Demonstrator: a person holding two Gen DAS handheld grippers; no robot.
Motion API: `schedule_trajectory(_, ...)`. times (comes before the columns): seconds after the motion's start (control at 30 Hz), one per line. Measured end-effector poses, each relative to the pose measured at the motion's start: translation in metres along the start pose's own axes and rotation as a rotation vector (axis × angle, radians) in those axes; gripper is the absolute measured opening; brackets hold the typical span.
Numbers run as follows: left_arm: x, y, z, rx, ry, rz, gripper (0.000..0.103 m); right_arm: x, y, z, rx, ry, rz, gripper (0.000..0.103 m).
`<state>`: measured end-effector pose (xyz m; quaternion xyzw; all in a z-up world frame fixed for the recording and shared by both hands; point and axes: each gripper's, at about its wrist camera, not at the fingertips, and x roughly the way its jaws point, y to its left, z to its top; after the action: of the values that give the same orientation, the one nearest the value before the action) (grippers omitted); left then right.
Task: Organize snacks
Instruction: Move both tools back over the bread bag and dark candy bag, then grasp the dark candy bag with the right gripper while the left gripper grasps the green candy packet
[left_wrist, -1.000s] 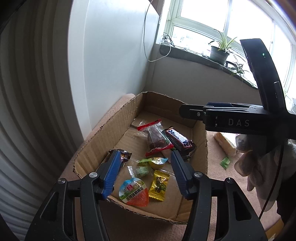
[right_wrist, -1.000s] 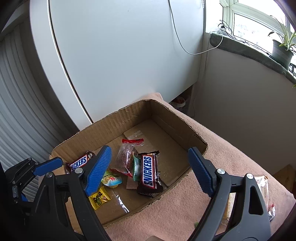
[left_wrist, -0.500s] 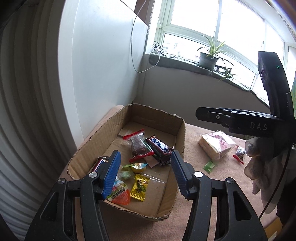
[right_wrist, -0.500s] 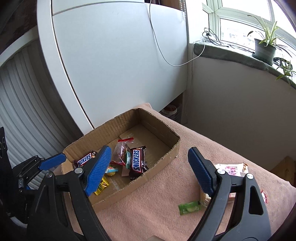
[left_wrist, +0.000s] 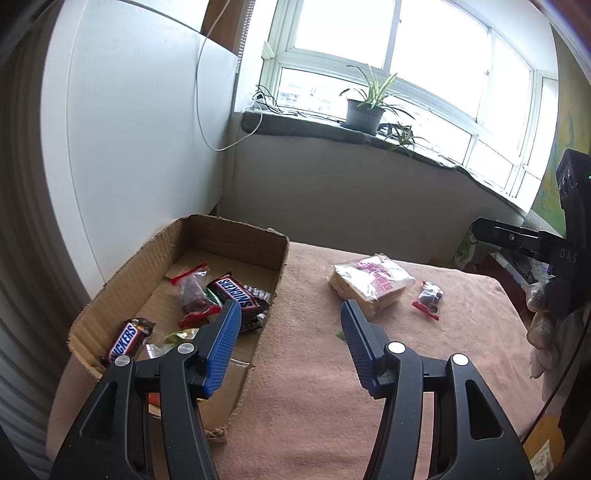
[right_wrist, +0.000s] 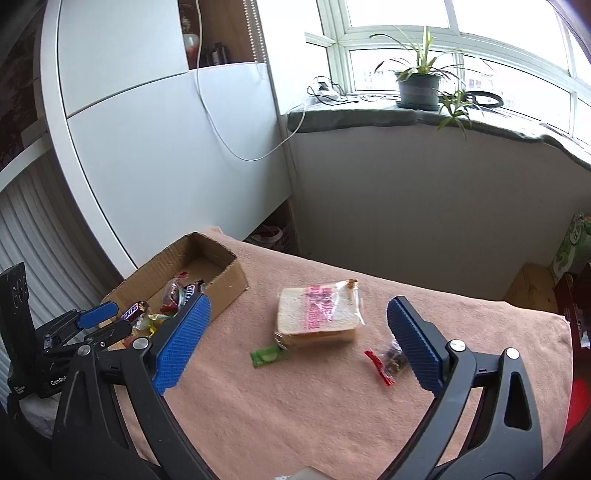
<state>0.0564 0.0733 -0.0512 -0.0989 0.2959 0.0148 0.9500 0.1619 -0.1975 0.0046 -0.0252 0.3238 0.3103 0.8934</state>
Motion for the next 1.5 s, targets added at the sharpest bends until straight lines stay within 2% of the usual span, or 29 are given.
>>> schedule_trajectory(0.23,0.013,-0.037,-0.007,0.057,0.043,-0.083,0.056,-0.019,-0.053,-0.021,0.035,0.022,-0.069,0.098)
schedule_trajectory(0.5,0.042,-0.062,-0.013,0.079,0.113,-0.155,0.056,-0.002,-0.088,-0.041,0.107,0.107,-0.085,0.098)
schedule_trajectory(1.07,0.115,-0.073,-0.022,0.123,0.258,-0.157,0.055,0.083,-0.126,-0.050,0.274,0.263,-0.046,0.098)
schedule_trajectory(1.2,0.129,-0.075,-0.023,0.145,0.276,-0.146,0.052,0.098,-0.129,-0.050,0.300,0.287,-0.038,0.097)
schedule_trajectory(1.33,0.141,-0.072,-0.023,0.151,0.291,-0.142,0.050,0.112,-0.129,-0.049,0.314,0.317,-0.043,0.090)
schedule_trajectory(1.5,0.150,-0.072,-0.027,0.165,0.314,-0.175,0.044,0.126,-0.127,-0.050,0.323,0.346,-0.046,0.090)
